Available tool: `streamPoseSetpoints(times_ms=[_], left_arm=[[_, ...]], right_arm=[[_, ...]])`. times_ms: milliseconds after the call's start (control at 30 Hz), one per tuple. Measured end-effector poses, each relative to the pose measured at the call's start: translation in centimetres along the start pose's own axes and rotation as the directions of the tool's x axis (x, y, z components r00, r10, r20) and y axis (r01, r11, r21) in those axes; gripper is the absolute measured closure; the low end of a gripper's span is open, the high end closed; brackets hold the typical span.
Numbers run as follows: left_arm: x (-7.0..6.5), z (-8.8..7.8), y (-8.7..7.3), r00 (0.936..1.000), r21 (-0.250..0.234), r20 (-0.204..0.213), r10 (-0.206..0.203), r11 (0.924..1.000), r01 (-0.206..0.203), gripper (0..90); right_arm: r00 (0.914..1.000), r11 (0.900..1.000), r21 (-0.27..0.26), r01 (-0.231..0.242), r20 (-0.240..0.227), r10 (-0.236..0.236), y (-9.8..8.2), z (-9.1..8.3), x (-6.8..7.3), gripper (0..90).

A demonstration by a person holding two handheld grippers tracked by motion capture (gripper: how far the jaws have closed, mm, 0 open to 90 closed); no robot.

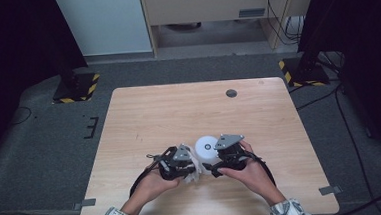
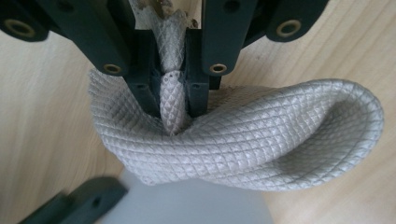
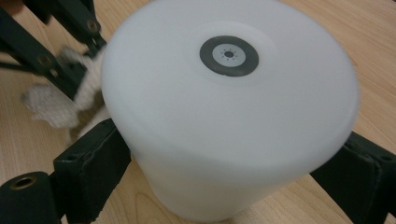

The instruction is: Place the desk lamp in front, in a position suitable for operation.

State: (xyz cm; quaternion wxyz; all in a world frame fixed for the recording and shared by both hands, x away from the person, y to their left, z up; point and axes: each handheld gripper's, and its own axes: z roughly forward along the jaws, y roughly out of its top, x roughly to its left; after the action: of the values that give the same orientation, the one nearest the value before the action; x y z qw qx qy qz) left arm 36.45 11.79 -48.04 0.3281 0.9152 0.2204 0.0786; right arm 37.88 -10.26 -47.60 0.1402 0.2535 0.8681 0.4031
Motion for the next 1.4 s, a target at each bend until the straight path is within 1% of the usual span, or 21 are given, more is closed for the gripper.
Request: streamPoseSetpoints(times_ms=[33,67,133,167,267,367,400,433,467,533,567,600,700,767,933,1000,1067,1100,1200,1267,1400], left_arm=[[0.1,0.3,-0.1,0.9999,0.02,-0.002,0.014,0.9997,-0.014,78.3],[0.1,0.3,-0.1,0.9999,0.02,-0.002,0.014,0.9997,-0.014,78.3],[0.3,-0.3,0.2,0.9999,-0.006,-0.007,0.013,0.9999,-0.013,78.3],[0.3,-0.3,0.2,0.9999,-0.006,-0.007,0.013,0.9999,-0.013,78.3],[0.0,-1.5,0.6,0.9999,-0.061,0.004,0.01,0.9981,-0.009,78.3],[-0.2,-1.5,0.6,0.9999,-0.062,0.001,0.015,0.998,-0.015,78.3],[-0.2,-1.3,0.6,0.9999,-0.053,-0.003,0.016,0.9985,-0.017,78.3],[-0.2,-0.6,0.4,0.9998,-0.011,-0.008,0.02,0.9997,-0.02,78.3],[-0.2,-0.6,0.4,0.9998,-0.011,-0.008,0.02,0.9997,-0.02,78.2],[-0.1,0.6,-0.1,0.9991,0.046,-0.025,0.034,0.9984,-0.033,78.2],[0.0,0.9,-0.2,0.999,0.056,-0.026,0.036,0.9978,-0.035,78.2],[0.1,1.0,-0.3,0.9994,0.052,-0.02,0.028,0.9983,-0.027,78.2],[0.3,-0.1,-0.3,0.9997,0.005,-0.018,0.015,0.9999,-0.015,78.2],[0.4,-0.5,-0.4,0.9996,-0.006,-0.025,0.01,0.9999,-0.01,78.1],[0.7,-0.5,-0.6,0.9997,-0.007,-0.023,-0.004,1.0,0.004,78.0],[0.7,-0.5,-0.6,0.9998,-0.012,-0.019,-0.008,0.9999,0.008,78.0],[0.7,-0.6,-0.6,0.9998,-0.013,-0.019,-0.004,0.9999,0.003,78.0],[0.7,-0.6,-0.7,0.9998,-0.014,-0.021,-0.005,0.9999,0.005,78.0],[0.7,-0.6,-0.7,0.9995,-0.016,-0.03,-0.005,0.9999,0.004,77.9],[0.7,-0.5,-0.7,0.9995,-0.015,-0.031,-0.004,0.9999,0.003,77.9],[0.7,-0.4,-0.6,0.9993,-0.013,-0.037,0.0,0.9999,-0.001,77.8]], right_arm=[[1.0,1.0,0.0,-0.001,0.0,0.001,0.0,0.0,0.0,9.4],[1.0,1.0,0.0,-0.001,0.0,0.001,0.0,0.0,0.0,9.4],[1.0,1.0,-0.001,-0.001,0.0,0.001,0.0,0.0,0.0,9.4],[1.0,1.0,-0.001,-0.001,0.0,0.001,0.0,0.0,0.0,9.4],[1.0,1.0,0.002,0.0,0.0,0.0,0.0,-0.1,-0.1,9.4],[1.0,1.0,0.001,0.001,0.0,-0.001,-0.1,-0.1,-0.1,9.4],[1.0,1.0,0.001,-0.002,0.0,0.002,0.0,-0.1,-0.1,9.4],[1.0,1.0,0.001,0.0,0.001,0.0,0.0,-0.1,-0.1,9.4],[1.0,1.0,0.001,0.0,0.001,0.0,0.0,-0.1,-0.1,9.4],[1.0,1.0,0.002,0.0,0.0,0.0,0.0,-0.1,-0.1,9.4],[1.0,1.0,0.002,-0.003,-0.001,0.003,0.0,-0.1,-0.1,9.4],[1.0,1.0,0.002,-0.003,-0.001,0.003,0.0,-0.1,-0.1,9.4],[1.0,1.0,0.002,-0.004,-0.001,0.004,0.0,-0.1,0.0,9.4],[0.9999,1.0,0.003,-0.007,-0.009,0.007,0.0,-0.2,0.0,9.6],[0.9998,1.0,-0.021,-0.011,-0.017,0.01,0.3,-1.2,0.0,6.9],[0.9995,0.998,-0.056,-0.021,-0.025,0.02,0.9,-2.4,0.1,7.1],[0.9993,0.997,-0.072,-0.029,-0.025,0.027,1.2,-2.8,0.1,8.8],[0.9991,0.993,-0.113,-0.027,-0.034,0.023,1.9,-3.8,0.1,13.0],[0.9992,0.99,-0.141,-0.018,-0.036,0.013,2.7,-4.3,0.1,17.8],[0.9993,0.989,-0.145,-0.023,-0.031,0.019,2.8,-4.3,0.0,19.1],[0.9993,0.992,-0.122,-0.034,-0.018,0.032,3.0,-3.2,-0.5,21.3]])
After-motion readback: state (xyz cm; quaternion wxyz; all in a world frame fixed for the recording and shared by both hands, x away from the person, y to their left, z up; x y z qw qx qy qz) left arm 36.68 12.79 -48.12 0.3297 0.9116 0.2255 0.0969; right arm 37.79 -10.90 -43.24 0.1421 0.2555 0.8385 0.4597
